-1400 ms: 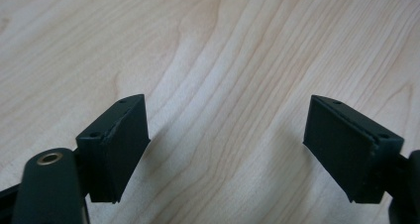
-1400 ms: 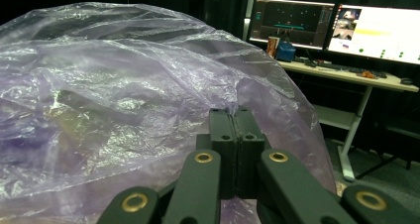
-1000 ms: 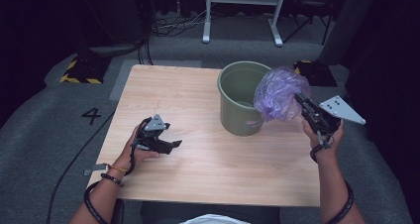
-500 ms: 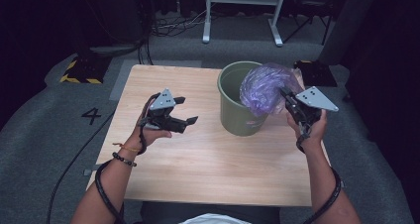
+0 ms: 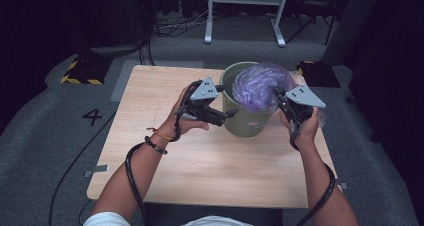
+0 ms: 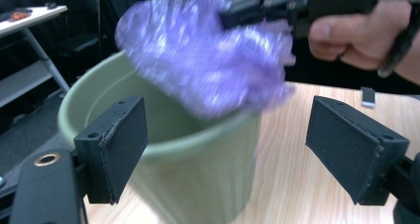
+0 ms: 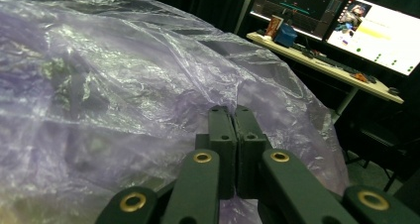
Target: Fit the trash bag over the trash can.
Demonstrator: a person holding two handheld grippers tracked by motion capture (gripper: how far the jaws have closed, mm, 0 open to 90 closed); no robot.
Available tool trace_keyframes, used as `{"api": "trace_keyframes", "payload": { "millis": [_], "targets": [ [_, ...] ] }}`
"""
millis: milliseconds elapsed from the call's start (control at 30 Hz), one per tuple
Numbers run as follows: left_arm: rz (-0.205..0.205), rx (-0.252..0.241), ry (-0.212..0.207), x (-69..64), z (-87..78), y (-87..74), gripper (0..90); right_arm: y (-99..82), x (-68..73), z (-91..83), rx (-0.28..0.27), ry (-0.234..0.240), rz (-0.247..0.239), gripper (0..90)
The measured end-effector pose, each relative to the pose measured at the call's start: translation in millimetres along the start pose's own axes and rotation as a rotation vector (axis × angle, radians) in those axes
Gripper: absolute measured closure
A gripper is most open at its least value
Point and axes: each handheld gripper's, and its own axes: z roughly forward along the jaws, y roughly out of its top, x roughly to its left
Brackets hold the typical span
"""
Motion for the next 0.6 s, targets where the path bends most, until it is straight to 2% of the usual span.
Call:
{"api": "trace_keyframes", "payload": {
  "millis": [100,133,200,300,367,400,433,467,500,533,600],
  "targets": [
    [-0.013,0.010,0.020,0.0,13.7,6.2,16.0,-1.1,1.9,-0.4,-0.002,0.017,-0.001,88.4],
    [-0.007,0.018,0.035,0.2,18.4,7.8,15.9,-1.2,2.7,-0.4,-0.001,0.024,-0.008,88.4],
    [-0.010,0.027,0.034,1.5,26.6,9.9,15.9,-1.1,4.1,-0.9,-0.004,0.031,-0.014,88.4],
    [0.007,0.054,0.071,4.3,37.3,11.0,17.0,-0.5,5.7,-1.9,-0.009,0.042,-0.023,88.4],
    [0.020,0.077,0.116,6.1,43.7,10.7,22.3,-1.0,7.1,-2.1,-0.010,0.055,-0.030,88.4],
    [0.023,0.085,0.114,7.1,46.0,10.1,25.3,-1.4,7.9,-2.1,-0.007,0.057,-0.034,88.3],
    [0.035,0.098,0.124,8.2,47.8,9.6,34.1,-2.0,8.5,-2.1,-0.005,0.063,-0.039,88.0],
    [0.045,0.109,0.146,9.3,49.7,9.0,38.5,-2.5,9.1,-2.4,-0.007,0.066,-0.041,87.8],
    [0.054,0.113,0.144,10.8,50.3,8.0,41.9,-3.0,9.5,-2.9,-0.010,0.071,-0.042,87.8],
    [0.058,0.108,0.141,11.9,50.3,6.8,51.9,-3.2,9.8,-3.1,-0.011,0.075,-0.048,87.6],
    [0.063,0.117,0.138,15.4,50.9,5.0,63.3,-3.4,10.4,-3.9,-0.018,0.090,-0.050,86.8]
  ]
}}
